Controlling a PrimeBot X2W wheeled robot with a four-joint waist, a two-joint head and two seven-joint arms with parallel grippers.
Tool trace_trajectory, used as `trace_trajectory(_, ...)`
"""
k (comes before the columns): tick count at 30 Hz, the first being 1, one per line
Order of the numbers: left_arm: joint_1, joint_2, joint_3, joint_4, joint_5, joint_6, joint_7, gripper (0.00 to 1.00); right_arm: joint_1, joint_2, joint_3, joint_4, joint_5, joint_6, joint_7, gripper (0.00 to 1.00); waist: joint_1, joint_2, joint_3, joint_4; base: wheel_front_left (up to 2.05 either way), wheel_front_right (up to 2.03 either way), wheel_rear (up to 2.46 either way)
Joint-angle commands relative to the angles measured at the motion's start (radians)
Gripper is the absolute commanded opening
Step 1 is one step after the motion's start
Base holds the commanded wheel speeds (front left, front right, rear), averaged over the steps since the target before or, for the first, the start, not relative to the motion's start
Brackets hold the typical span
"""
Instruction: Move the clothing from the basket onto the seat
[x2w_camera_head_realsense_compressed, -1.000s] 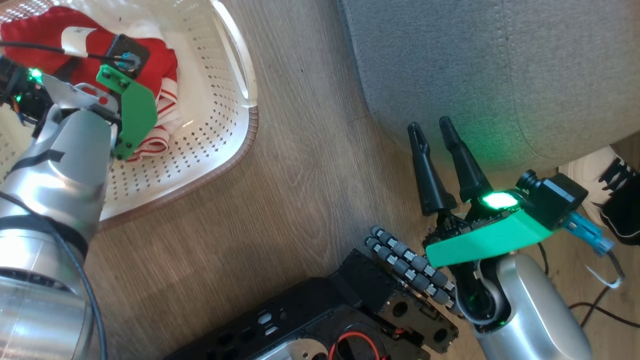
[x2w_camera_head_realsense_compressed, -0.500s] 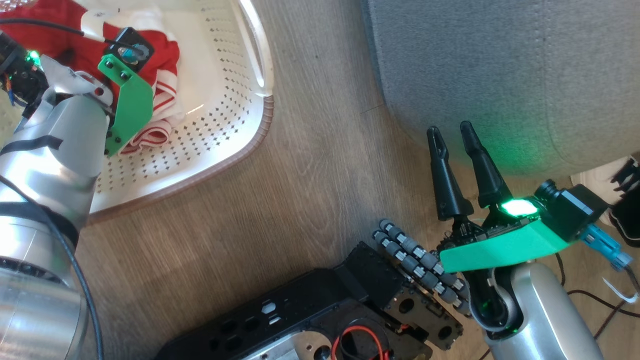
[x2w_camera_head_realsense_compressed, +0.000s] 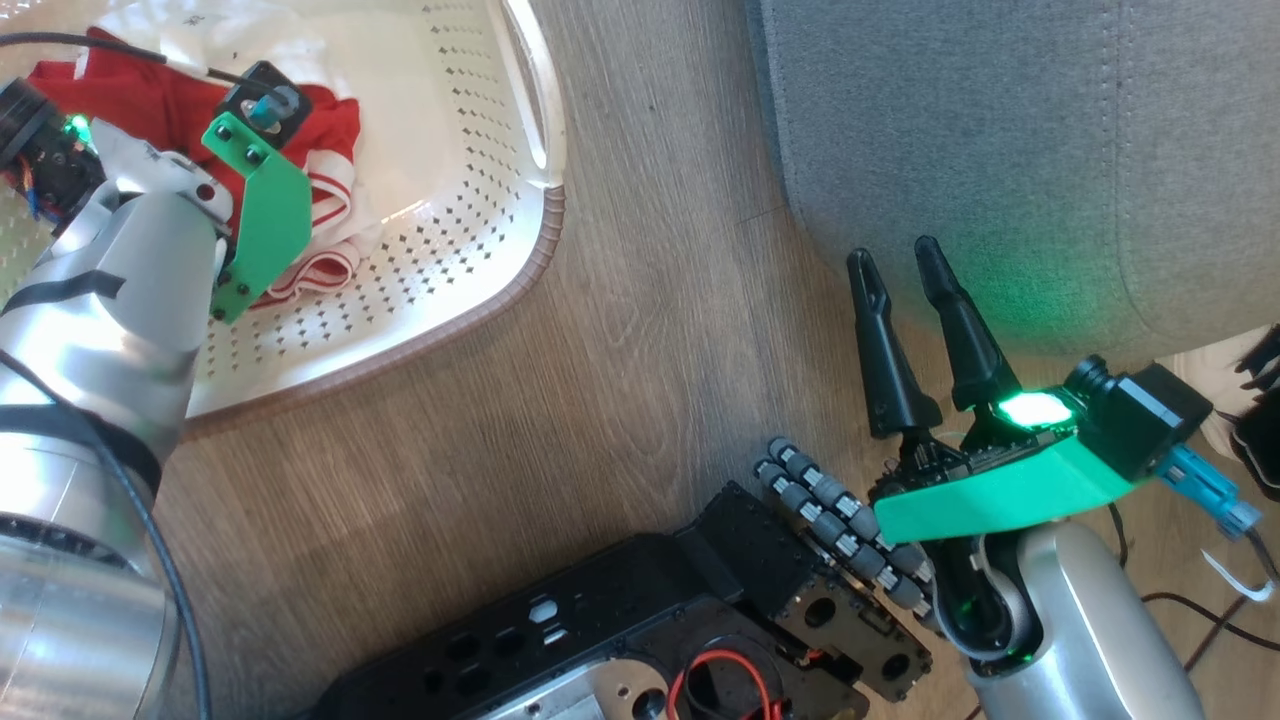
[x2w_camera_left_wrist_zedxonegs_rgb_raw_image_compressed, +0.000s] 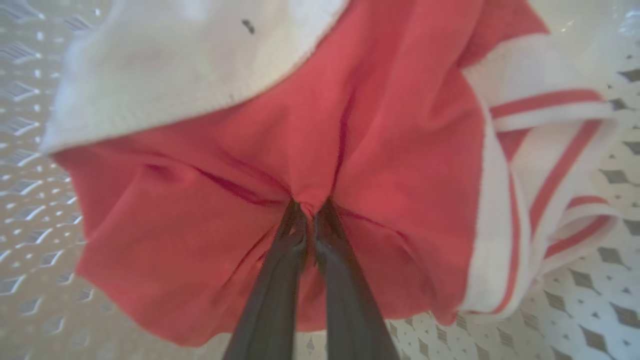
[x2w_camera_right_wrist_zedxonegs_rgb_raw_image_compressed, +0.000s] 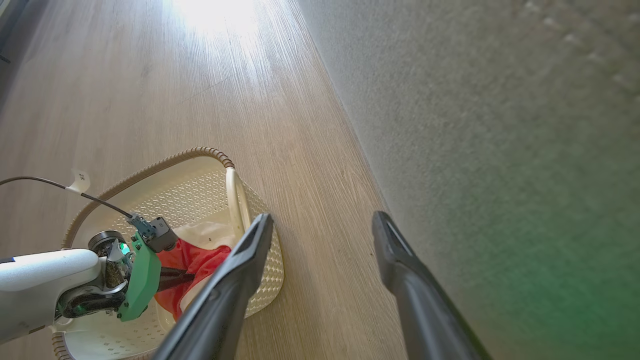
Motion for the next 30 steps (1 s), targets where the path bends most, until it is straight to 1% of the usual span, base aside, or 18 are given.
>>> trace_trajectory(1,0.033,0.016,0.006,-0.010,-0.008,0.009,-0.012,0.00,0.026,-0.003,0.017,-0.019,-0.011,0.000,-0.009,1.00,0.0000,0.0000,-0.002,-0.002,0.00,0.00,0.00)
trace_trajectory(5,0.038,0.025,0.016,-0.010,-0.029,0.017,-0.038,0.00,-0.003,-0.003,0.021,-0.015,-0.009,0.000,-0.009,1.00,0.0000,0.0000,-0.019,-0.011,0.00,0.00,0.00)
trace_trajectory(9,0.039,0.018,0.036,-0.010,-0.061,0.032,-0.084,0.00,-0.036,-0.002,0.008,-0.008,-0.013,0.000,-0.009,1.00,0.0000,0.0000,-0.043,-0.015,0.00,0.00,0.00)
trace_trajectory(13,0.058,0.015,0.050,-0.011,-0.086,0.054,-0.159,0.00,-0.077,-0.002,0.012,0.008,-0.019,0.000,-0.009,1.00,0.0000,0.0000,-0.092,-0.022,0.00,0.00,0.00)
trace_trajectory(15,0.079,-0.003,0.062,-0.017,-0.105,0.076,-0.230,0.00,-0.083,-0.004,-0.007,0.016,-0.029,0.000,-0.009,1.00,0.0000,0.0000,-0.142,-0.003,0.00,0.00,0.00)
trace_trajectory(19,0.130,-0.045,0.076,-0.016,-0.138,0.081,-0.340,0.00,-0.065,-0.022,-0.053,0.027,-0.057,0.000,-0.009,1.00,0.0000,0.0000,-0.257,0.044,0.00,0.00,0.00)
trace_trajectory(21,0.156,-0.075,0.103,-0.016,-0.173,0.096,-0.384,0.00,-0.049,-0.035,-0.071,0.030,-0.068,0.000,-0.009,1.00,0.0000,0.0000,-0.321,0.073,0.00,0.00,0.00)
trace_trajectory(24,0.199,-0.118,0.117,-0.015,-0.206,0.093,-0.423,0.00,-0.018,-0.059,-0.096,0.037,-0.081,0.000,-0.009,1.00,0.0000,0.0000,-0.418,0.123,0.00,0.00,0.00)
trace_trajectory(25,0.199,-0.118,0.117,-0.015,-0.206,0.093,-0.423,0.00,-0.018,-0.059,-0.096,0.037,-0.081,0.000,-0.009,1.00,0.0000,0.0000,-0.418,0.123,0.00,0.00,0.00)
trace_trajectory(30,0.270,-0.157,0.145,-0.051,-0.269,0.087,-0.468,0.00,0.019,-0.098,-0.094,0.056,-0.098,0.000,-0.009,1.00,0.0000,0.0000,-0.571,0.182,0.00,0.00,0.00)
